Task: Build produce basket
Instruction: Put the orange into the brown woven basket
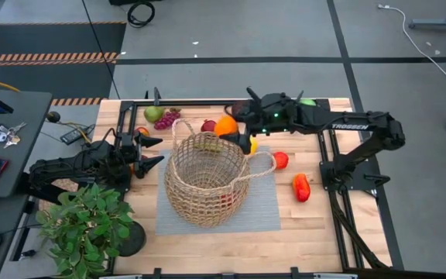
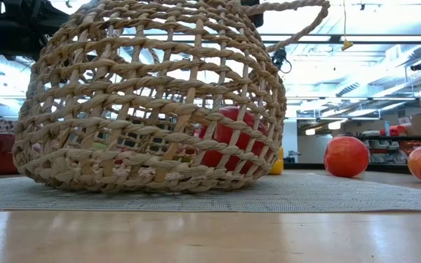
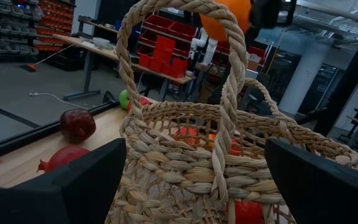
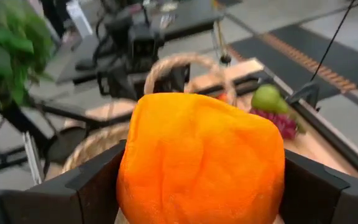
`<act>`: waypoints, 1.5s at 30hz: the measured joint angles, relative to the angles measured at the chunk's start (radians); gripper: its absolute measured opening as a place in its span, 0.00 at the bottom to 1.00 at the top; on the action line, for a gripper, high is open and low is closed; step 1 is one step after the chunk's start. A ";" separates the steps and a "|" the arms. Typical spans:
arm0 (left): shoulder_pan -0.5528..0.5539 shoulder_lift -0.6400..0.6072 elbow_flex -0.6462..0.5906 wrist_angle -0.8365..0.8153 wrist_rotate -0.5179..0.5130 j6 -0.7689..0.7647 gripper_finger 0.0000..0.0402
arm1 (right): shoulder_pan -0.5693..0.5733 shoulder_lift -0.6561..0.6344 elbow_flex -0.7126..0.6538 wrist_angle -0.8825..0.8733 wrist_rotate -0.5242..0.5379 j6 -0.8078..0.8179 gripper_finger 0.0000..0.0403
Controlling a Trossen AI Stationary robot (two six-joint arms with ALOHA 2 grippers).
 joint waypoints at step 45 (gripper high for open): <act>0.000 0.000 0.000 0.000 0.000 0.000 0.97 | 0.160 0.266 0.154 -0.092 0.068 -0.912 0.85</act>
